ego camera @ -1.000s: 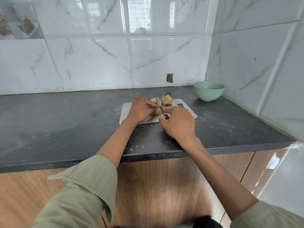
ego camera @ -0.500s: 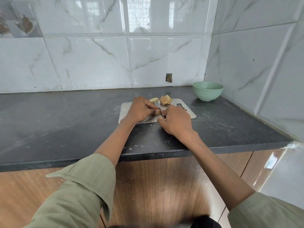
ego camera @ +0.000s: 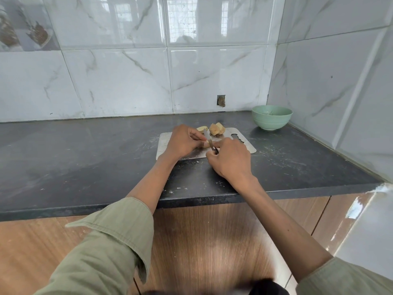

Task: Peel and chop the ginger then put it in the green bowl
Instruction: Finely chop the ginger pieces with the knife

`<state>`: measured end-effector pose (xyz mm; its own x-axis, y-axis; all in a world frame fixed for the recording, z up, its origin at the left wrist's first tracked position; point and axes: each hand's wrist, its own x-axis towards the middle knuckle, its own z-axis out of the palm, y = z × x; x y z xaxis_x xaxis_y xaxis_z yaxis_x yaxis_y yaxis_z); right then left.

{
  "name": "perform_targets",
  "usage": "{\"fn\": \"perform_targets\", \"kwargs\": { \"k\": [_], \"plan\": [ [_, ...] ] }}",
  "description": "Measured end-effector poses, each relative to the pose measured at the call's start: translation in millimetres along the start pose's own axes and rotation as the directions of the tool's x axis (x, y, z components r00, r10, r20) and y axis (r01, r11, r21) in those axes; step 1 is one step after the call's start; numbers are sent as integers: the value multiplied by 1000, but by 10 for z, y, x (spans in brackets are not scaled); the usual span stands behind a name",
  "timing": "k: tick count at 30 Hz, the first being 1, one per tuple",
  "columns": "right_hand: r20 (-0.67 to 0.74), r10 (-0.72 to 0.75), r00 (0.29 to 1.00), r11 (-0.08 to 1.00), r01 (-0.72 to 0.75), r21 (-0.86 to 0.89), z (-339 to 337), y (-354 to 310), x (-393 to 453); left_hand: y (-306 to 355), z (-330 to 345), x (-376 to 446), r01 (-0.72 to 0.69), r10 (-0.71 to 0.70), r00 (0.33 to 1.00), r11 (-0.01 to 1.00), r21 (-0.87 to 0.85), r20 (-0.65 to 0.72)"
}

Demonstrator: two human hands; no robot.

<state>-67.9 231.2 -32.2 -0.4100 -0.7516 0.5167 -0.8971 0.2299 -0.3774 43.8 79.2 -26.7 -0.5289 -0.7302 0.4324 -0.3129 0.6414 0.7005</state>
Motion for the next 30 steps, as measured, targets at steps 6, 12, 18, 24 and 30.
{"fn": "perform_targets", "kwargs": {
  "k": [6, 12, 18, 24, 30],
  "plan": [
    [-36, -40, 999, 999, 40, 26, -34, -34, -22, -18, -8, 8, -12, 12, 1000, 1000, 13, -18],
    [54, -53, 997, 998, 54, -22, -5, -52, 49, -8, 2, 8, -4, 4, 1000, 1000, 30, -26],
    [122, -64, 990, 996, 71, -47, -15, -96, 153, 5, 3, 1, -20, 21, 999, 999, 40, -31],
    [58, 7, 998, 1000, -8, 18, -8, -42, 28, -16, -5, 7, -26, 26, 1000, 1000, 6, -5],
    [5, 5, 1000, 999, -5, 41, 4, -43, 28, -38, -76, 5, -19, 18, 999, 999, 28, 40]
  ]
}}
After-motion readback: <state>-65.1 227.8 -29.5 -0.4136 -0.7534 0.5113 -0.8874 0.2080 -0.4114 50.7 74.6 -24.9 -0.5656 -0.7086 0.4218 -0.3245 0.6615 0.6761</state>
